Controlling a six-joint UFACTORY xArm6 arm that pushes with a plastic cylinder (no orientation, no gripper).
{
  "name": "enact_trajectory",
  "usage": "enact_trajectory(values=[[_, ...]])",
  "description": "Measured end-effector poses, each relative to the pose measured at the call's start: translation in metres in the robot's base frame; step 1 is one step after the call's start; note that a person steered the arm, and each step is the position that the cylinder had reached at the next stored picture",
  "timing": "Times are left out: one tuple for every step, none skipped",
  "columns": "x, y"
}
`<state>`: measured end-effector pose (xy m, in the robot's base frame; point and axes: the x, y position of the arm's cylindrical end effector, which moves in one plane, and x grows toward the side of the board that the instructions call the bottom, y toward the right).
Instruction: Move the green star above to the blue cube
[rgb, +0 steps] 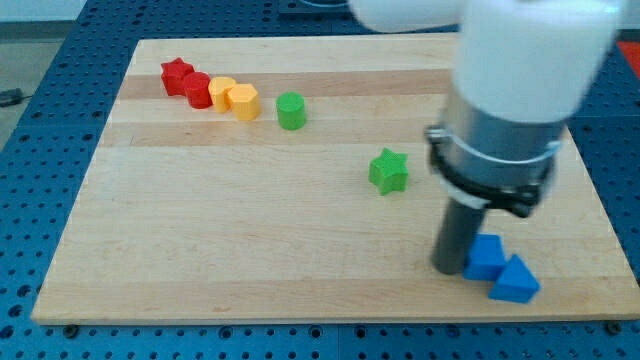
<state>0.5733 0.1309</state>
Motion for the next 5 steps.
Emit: enact_trajectory(values=[[0.000, 0.019], [0.000, -0.028], [0.023, -0.060], [0.045, -0.027], [0.045, 0.010]])
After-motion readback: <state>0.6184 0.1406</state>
